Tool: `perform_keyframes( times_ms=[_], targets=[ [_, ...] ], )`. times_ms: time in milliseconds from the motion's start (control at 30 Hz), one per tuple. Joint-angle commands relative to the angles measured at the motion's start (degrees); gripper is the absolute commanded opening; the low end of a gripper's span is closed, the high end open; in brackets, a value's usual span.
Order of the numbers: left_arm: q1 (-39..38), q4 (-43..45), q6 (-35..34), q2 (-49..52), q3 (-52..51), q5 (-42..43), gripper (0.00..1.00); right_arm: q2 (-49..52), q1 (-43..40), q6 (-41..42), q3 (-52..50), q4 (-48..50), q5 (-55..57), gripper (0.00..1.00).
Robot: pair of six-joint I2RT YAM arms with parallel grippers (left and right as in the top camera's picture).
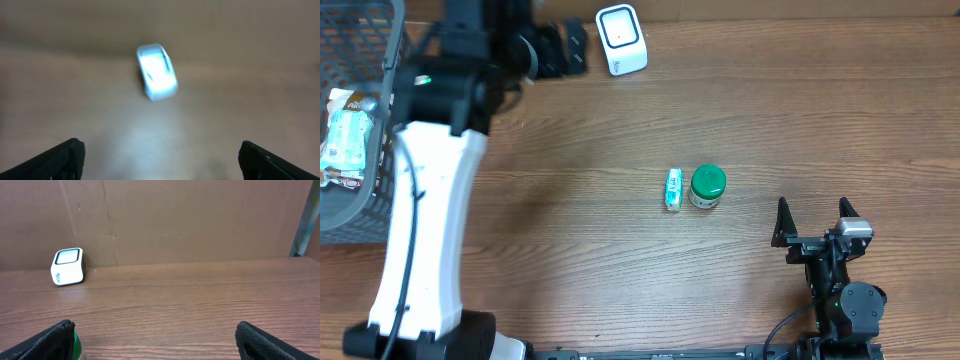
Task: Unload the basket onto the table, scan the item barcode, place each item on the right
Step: 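Raise the left gripper and move it into the grey basket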
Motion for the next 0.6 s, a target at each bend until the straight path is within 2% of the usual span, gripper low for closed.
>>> perform_keyframes(
  times_ms=[0, 300, 567],
  targets=[
    [4.5, -0.8, 8.4, -1.3, 9.5, -16.0, 1.0, -0.5, -0.2, 0.2, -0.6, 0.3, 0.5, 1.0],
    [21.2, -1.0, 8.3, 0.0, 12.7, -15.8, 1.0, -0.5, -0.2, 0.2, -0.6, 0.3, 0.5, 1.0],
    [35.5, -8.9, 8.3, 7.8, 12.7, -2.8, 1.0, -0.5, -0.2, 0.2, -0.6, 0.3, 0.5, 1.0]
  ],
)
